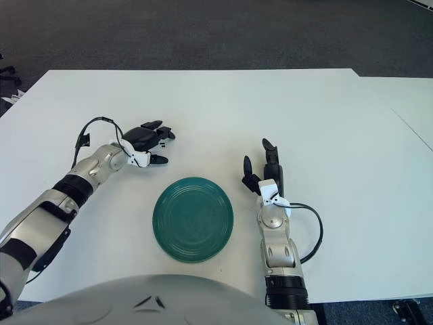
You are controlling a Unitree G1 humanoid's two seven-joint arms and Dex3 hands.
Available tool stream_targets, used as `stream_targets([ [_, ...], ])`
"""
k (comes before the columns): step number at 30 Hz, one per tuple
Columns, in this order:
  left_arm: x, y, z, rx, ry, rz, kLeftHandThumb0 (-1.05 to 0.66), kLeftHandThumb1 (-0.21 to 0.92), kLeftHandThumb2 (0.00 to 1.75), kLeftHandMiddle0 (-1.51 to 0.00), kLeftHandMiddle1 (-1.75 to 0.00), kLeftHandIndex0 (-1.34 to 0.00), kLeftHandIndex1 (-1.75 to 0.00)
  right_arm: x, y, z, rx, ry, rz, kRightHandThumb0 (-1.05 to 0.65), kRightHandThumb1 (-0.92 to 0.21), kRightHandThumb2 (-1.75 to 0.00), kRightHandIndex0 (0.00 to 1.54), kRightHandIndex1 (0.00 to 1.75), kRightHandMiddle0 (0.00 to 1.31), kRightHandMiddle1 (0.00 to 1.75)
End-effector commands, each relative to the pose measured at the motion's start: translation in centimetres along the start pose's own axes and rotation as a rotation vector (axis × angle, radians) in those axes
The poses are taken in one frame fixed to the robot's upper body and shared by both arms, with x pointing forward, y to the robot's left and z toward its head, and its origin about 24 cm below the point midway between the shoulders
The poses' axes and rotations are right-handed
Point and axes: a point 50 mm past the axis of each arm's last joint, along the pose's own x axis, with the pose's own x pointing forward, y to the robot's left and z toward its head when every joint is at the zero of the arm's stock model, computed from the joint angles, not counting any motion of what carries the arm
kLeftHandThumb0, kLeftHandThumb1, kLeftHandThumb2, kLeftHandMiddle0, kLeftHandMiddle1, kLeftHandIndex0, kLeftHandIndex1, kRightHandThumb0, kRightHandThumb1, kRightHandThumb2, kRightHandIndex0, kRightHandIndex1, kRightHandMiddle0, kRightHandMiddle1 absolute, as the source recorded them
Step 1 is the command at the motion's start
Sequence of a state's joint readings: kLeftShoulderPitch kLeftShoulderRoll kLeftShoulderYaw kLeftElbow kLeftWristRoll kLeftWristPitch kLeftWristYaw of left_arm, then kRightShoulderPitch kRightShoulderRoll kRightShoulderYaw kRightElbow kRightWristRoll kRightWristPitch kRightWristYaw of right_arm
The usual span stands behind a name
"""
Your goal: Put the charger into the plate.
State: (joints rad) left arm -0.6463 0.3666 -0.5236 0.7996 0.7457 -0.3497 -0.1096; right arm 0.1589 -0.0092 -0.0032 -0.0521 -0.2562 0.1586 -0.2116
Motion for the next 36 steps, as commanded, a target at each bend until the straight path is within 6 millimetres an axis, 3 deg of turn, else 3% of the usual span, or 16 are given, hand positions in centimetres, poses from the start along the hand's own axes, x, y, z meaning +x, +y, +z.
stream_targets([
  [1, -0.2, -0.9, -1.0, 0.015, 0.064, -0.033, -1.05, 0.92, 0.52, -0.29, -0.02, -0.28, -0.94, -2.4, 0.6, -5.9, -0.009, 0.302, 0.054, -0.67, -0.92, -0.84, 0.13, 0.0, 0.0, 0.39],
  [15, -0.4, -1.4, -2.5, 0.135, 0.174, 0.055, -1.05, 0.92, 0.51, -0.32, -0.03, -0.22, -0.91, -2.4, 0.5, -6.0, 0.001, 0.301, 0.052, -0.66, -0.92, -0.83, 0.14, 0.0, 0.0, 0.4],
  [22, -0.4, -1.6, -3.1, 0.192, 0.205, 0.063, -1.05, 0.92, 0.55, -0.35, -0.04, -0.26, -0.93, -2.5, 0.5, -6.0, 0.004, 0.306, 0.047, -0.66, -0.92, -0.83, 0.14, 0.0, 0.0, 0.4],
  [30, -0.4, -1.9, -3.5, 0.219, 0.221, 0.067, -1.05, 0.92, 0.53, -0.51, -0.1, -0.34, -1.06, -2.6, 0.4, -6.0, 0.005, 0.31, 0.045, -0.66, -0.92, -0.83, 0.14, 0.0, 0.0, 0.41],
  [31, -0.4, -1.9, -3.6, 0.221, 0.223, 0.066, -1.05, 0.92, 0.52, -0.46, -0.27, -0.34, -1.1, -2.6, 0.4, -6.0, 0.005, 0.311, 0.045, -0.66, -0.92, -0.83, 0.13, 0.0, 0.0, 0.41],
  [33, -0.4, -1.9, -3.6, 0.223, 0.225, 0.062, -1.05, 0.92, 0.49, -0.23, -0.94, -0.33, -1.27, -2.6, 0.4, -6.0, 0.005, 0.312, 0.044, -0.66, -0.92, -0.83, 0.13, 0.0, 0.0, 0.41],
  [36, -0.3, -1.9, -3.6, 0.218, 0.223, 0.06, -1.02, 0.92, 0.41, -0.08, -1.4, -0.3, -1.46, -2.6, 0.3, -6.0, 0.006, 0.313, 0.043, -0.66, -0.92, -0.83, 0.13, 0.0, 0.0, 0.41],
])
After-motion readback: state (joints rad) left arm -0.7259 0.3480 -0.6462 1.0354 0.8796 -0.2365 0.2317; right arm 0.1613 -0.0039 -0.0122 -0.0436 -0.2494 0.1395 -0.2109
